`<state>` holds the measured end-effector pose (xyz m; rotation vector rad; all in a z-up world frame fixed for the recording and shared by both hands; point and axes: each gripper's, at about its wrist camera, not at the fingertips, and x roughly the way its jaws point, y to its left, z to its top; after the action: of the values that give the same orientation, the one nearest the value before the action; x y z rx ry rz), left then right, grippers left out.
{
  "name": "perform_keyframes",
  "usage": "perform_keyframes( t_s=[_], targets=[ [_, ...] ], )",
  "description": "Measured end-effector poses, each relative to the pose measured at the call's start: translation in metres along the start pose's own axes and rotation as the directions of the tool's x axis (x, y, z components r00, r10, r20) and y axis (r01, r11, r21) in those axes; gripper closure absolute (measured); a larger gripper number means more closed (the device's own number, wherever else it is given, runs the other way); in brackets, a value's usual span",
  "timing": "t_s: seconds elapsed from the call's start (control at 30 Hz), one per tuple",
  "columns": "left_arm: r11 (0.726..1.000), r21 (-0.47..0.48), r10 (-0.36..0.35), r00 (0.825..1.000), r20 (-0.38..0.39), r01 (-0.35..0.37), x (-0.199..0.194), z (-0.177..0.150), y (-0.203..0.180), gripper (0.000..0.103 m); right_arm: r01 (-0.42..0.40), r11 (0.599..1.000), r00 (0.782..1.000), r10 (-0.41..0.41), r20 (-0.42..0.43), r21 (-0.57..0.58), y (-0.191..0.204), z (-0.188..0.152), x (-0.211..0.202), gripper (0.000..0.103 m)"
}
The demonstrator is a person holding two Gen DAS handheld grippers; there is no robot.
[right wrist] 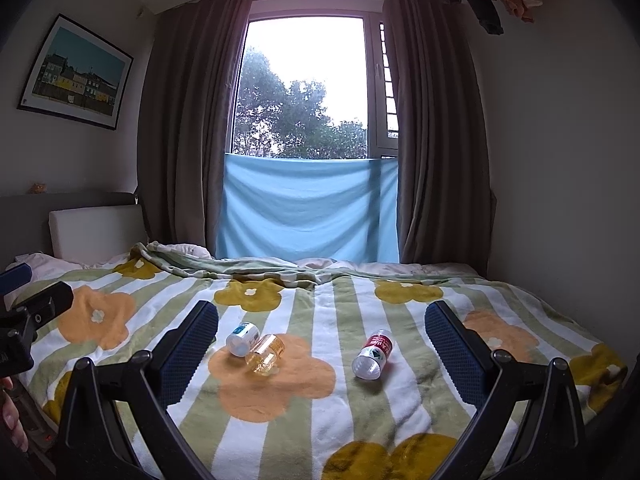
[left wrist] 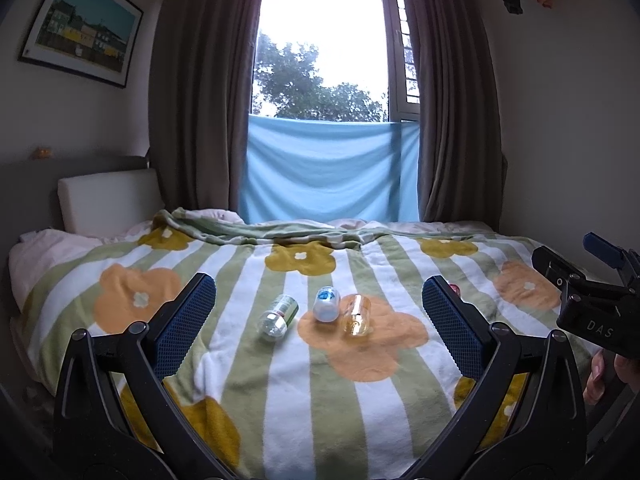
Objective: Flip cup upside down
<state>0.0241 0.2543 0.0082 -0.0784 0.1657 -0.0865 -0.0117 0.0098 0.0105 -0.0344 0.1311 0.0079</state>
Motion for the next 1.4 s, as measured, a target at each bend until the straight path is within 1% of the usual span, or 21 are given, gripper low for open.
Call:
perform_keyframes(
  t_s=[0.3, 0.43, 0.47, 0.53, 0.6, 0.67, 0.7, 0.73, 0.77, 0.9, 0.97, 1.03, 1.13, 1.17, 1.23, 1.27, 1.3, 1.33, 1.4],
  targets=[
    [1.000, 0.012, -0.006, 0.999, -0.038, 0.006, 0.016, -0.003, 0.000, 0.000, 0.002, 1.000, 1.000, -0.002, -0.011, 0.005, -0.003, -0.007, 0.006, 0.000],
    [0.999, 0.020, -0.047, 0.996, -0.082, 0.049, 0.040, -0.001, -0.001, 0.000, 0.009, 1.000, 0.999, -0.010, -0.036, -0.004, -0.006, -0.011, 0.015, 0.000],
    [0.997, 0.030, -0.069, 0.993, -0.097, 0.072, 0.051, 0.002, -0.001, 0.000, 0.013, 1.000, 0.999, -0.013, -0.040, -0.006, -0.006, -0.012, 0.016, 0.000],
    [0.993, 0.074, -0.083, 0.988, -0.130, 0.093, 0.073, 0.006, -0.005, 0.000, 0.017, 1.000, 0.999, -0.017, -0.051, -0.004, -0.009, -0.015, 0.022, 0.000],
    [0.982, 0.147, -0.091, 0.981, -0.173, 0.117, 0.108, 0.012, -0.013, 0.000, 0.017, 1.000, 0.998, -0.017, -0.064, 0.000, -0.012, -0.018, 0.029, 0.000],
    [0.971, 0.186, -0.106, 0.970, -0.217, 0.148, 0.138, 0.014, -0.020, 0.000, 0.018, 1.000, 0.997, -0.018, -0.079, 0.001, -0.015, -0.023, 0.037, 0.000],
    [0.964, 0.195, -0.131, 0.960, -0.249, 0.182, 0.156, 0.012, -0.024, 0.000, 0.018, 1.000, 0.996, -0.018, -0.086, 0.001, -0.016, -0.025, 0.041, 0.000],
    [0.954, 0.206, -0.150, 0.942, -0.300, 0.218, 0.181, 0.008, -0.029, 0.000, 0.018, 1.000, 0.995, -0.018, -0.097, 0.003, -0.017, -0.028, 0.046, 0.000],
    [0.947, 0.219, -0.152, 0.928, -0.340, 0.235, 0.200, 0.003, -0.034, 0.000, 0.019, 1.000, 0.994, -0.018, -0.109, 0.007, -0.019, -0.032, 0.052, 0.000],
    [0.930, 0.247, -0.136, 0.882, -0.451, 0.270, 0.266, -0.020, -0.049, 0.000, 0.016, 1.000, 0.989, -0.012, -0.147, 0.025, -0.026, -0.042, 0.073, 0.000],
    [0.925, 0.244, -0.133, 0.850, -0.510, 0.291, 0.302, -0.033, -0.058, 0.000, 0.018, 1.000, 0.986, -0.014, -0.165, 0.024, -0.028, -0.048, 0.082, 0.000],
    [0.927, 0.219, -0.133, 0.813, -0.566, 0.304, 0.328, -0.043, -0.063, 0.000, 0.020, 1.000, 0.983, -0.016, -0.185, 0.021, -0.030, -0.053, 0.089, 0.000],
    [0.940, 0.153, -0.138, 0.749, -0.648, 0.305, 0.372, -0.057, -0.068, 0.000, 0.028, 0.999, 0.978, -0.023, -0.208, 0.021, -0.034, -0.060, 0.098, 0.000],
    [0.938, 0.151, -0.133, 0.726, -0.674, 0.311, 0.387, -0.062, -0.072, 0.000, 0.032, 0.999, 0.977, -0.027, -0.212, 0.022, -0.036, -0.062, 0.099, 0.000],
    [0.931, 0.192, -0.092, 0.708, -0.700, 0.311, 0.404, -0.070, -0.081, 0.000, 0.037, 0.999, 0.975, -0.029, -0.221, 0.030, -0.039, -0.066, 0.104, 0.000],
    [0.925, 0.221, -0.059, 0.692, -0.719, 0.309, 0.416, -0.077, -0.087, 0.001, 0.039, 0.999, 0.974, -0.031, -0.226, 0.033, -0.040, -0.067, 0.106, 0.000],
    [0.922, 0.232, -0.042, 0.677, -0.735, 0.309, 0.425, -0.082, -0.090, 0.005, 0.043, 0.998, 0.972, -0.033, -0.234, 0.038, -0.042, -0.070, 0.109, 0.000],
    [0.921, 0.232, -0.034, 0.659, -0.751, 0.312, 0.432, -0.088, -0.092, 0.008, 0.044, 0.998, 0.970, -0.033, -0.241, 0.041, -0.044, -0.072, 0.112, 0.000],
    [0.923, 0.232, -0.017, 0.635, -0.772, 0.308, 0.447, -0.097, -0.093, 0.008, 0.044, 0.998, 0.965, -0.031, -0.259, 0.046, -0.046, -0.076, 0.119, 0.000]
  ],
)
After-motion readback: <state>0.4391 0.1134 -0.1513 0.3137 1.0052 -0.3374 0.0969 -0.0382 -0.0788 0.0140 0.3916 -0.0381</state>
